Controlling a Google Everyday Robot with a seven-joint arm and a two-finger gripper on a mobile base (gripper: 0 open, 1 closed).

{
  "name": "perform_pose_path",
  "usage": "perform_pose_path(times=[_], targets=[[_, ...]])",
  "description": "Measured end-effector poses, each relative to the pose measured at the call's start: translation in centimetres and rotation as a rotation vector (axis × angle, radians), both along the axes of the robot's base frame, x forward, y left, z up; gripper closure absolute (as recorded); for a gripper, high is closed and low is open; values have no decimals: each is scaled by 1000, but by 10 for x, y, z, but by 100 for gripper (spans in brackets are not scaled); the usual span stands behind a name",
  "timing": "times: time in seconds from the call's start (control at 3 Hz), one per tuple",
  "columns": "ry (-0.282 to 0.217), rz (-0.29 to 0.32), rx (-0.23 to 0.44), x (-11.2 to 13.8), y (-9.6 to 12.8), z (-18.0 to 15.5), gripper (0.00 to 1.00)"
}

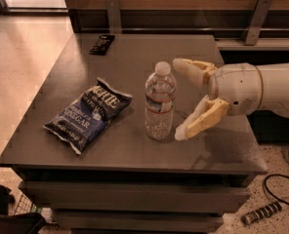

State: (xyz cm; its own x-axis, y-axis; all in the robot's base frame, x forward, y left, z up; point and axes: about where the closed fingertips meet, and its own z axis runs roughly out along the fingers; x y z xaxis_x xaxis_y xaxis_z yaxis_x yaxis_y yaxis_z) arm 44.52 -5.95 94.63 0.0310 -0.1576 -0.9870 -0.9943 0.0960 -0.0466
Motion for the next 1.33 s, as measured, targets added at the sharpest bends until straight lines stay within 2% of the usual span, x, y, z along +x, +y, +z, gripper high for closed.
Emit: perform_pose_path(times=[0.33, 1.33], targets=[[-20, 23, 30, 3, 18, -4, 20], [-23, 34, 26, 1, 24, -1, 90]])
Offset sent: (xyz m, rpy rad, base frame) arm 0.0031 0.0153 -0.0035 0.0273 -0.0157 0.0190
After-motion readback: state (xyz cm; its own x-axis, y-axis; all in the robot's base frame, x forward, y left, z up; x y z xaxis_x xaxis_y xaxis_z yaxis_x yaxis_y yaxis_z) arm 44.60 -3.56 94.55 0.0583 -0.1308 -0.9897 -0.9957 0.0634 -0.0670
